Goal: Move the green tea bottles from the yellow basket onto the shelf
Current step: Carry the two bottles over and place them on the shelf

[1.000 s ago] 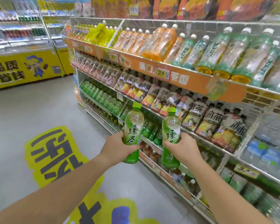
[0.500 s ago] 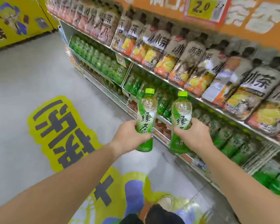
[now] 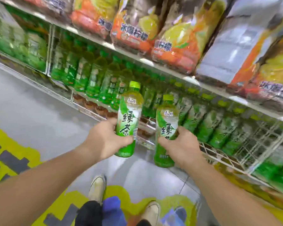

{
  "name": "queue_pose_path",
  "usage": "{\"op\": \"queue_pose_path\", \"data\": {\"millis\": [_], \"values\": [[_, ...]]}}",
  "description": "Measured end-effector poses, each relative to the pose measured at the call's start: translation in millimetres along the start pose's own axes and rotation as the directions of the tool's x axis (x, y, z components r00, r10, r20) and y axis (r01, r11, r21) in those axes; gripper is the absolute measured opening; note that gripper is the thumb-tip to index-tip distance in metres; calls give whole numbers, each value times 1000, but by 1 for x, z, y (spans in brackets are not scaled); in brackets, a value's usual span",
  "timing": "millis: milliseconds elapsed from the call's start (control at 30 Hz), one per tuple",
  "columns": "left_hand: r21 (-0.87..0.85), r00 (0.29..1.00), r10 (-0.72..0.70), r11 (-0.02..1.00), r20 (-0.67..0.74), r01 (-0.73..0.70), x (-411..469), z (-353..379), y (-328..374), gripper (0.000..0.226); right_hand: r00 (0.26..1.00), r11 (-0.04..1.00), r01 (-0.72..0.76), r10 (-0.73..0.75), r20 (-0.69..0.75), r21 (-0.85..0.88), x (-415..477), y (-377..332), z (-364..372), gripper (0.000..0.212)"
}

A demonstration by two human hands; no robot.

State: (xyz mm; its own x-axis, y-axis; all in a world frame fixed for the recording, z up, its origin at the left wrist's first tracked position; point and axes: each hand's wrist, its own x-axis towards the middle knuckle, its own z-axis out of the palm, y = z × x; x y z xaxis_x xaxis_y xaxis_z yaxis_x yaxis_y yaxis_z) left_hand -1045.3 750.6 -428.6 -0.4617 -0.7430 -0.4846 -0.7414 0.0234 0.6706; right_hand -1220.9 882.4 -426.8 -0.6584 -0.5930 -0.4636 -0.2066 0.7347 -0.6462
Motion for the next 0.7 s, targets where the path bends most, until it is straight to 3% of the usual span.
{"op": "queue_pose_path", "data": {"millis": [133,200,367,700], "values": [[67,993,117,991,33,-119,64,30,7,43,992,993,-115,114,-58,-13,42,22,4,61],[98,983,177,979,43,-181,89,42,13,38,984,985,-168,169,-57,22,59,27,3,67],[151,977,209,965,46,-213,147,69,23,28,972,978,-183,196,-133,99,107,36,6,36],[38,965,261,964,14,-262,195,107,27,28,952,966,-116,174,-251,231,163,44,25,34]]}}
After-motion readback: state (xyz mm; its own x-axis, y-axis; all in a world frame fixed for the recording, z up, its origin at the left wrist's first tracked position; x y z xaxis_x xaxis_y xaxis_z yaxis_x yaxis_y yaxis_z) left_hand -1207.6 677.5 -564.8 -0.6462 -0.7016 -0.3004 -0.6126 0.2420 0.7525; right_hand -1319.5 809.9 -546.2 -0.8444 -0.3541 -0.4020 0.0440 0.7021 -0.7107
